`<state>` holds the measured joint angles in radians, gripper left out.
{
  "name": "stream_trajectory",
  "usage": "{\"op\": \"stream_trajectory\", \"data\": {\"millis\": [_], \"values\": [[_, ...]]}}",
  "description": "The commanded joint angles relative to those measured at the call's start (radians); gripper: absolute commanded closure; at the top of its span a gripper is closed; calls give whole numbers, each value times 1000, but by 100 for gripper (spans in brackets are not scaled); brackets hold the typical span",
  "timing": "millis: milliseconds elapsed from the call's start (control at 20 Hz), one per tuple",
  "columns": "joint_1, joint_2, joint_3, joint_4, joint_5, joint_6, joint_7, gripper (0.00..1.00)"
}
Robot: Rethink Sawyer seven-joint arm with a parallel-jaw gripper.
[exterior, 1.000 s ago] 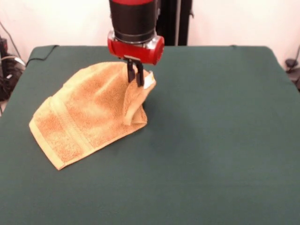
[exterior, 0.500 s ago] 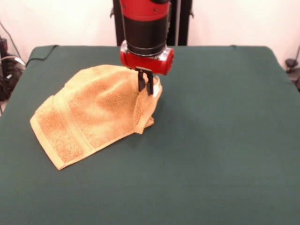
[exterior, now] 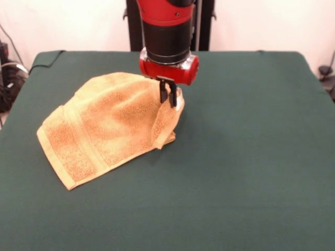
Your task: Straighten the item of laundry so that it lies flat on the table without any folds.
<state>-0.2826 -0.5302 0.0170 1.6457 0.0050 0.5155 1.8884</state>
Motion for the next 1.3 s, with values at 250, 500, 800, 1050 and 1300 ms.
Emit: {"op": "stream_trajectory", "data": {"millis": [250, 500, 800, 1050, 1300], "values": [[65, 51, 72, 99, 78, -48, 212, 100], [71, 37, 72, 112, 89, -56, 217, 100], [84, 41, 85, 125, 118, -93, 242, 100], [103, 54, 81, 126, 148, -123, 260, 100], [114, 62, 70, 123, 166, -130, 252, 100]]}}
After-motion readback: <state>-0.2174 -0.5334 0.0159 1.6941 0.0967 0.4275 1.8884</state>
